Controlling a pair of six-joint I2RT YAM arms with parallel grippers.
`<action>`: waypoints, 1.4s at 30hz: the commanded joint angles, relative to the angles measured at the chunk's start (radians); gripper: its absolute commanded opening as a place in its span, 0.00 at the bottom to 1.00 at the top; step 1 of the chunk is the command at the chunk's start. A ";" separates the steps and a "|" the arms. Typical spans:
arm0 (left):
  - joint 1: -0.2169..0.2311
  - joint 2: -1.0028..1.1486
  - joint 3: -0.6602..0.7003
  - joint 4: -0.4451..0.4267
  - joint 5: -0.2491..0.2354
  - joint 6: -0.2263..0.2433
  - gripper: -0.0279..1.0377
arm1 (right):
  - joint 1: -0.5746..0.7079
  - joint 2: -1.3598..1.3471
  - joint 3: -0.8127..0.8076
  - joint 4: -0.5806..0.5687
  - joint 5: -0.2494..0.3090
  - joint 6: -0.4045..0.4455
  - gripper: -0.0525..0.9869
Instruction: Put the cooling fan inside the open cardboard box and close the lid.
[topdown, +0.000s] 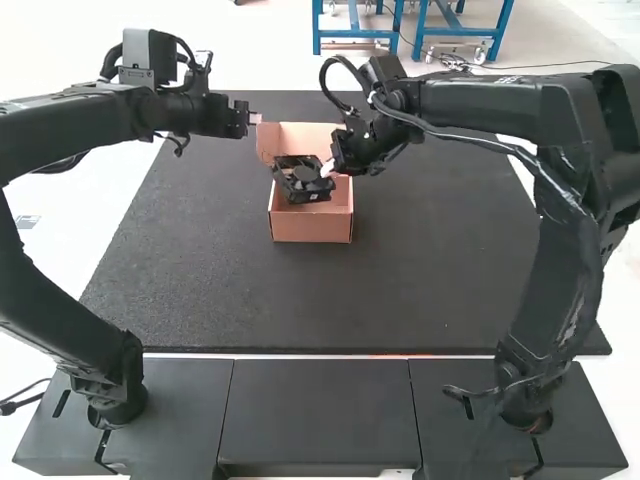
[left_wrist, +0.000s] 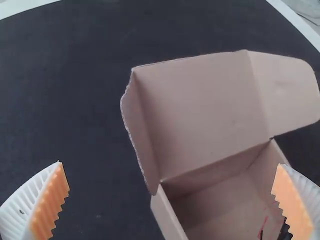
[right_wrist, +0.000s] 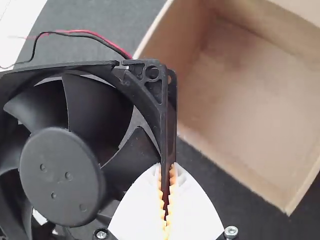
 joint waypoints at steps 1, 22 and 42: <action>0.014 -0.027 -0.004 0.021 -0.037 -0.029 0.93 | 0.007 0.038 0.075 0.014 0.049 0.080 0.03; 0.031 -0.021 -0.007 0.026 -0.111 -0.095 0.93 | -0.028 0.198 0.080 0.113 0.178 0.017 0.03; 0.032 -0.025 -0.036 0.032 -0.109 -0.095 0.93 | -0.036 0.237 0.026 0.189 0.198 -0.006 0.03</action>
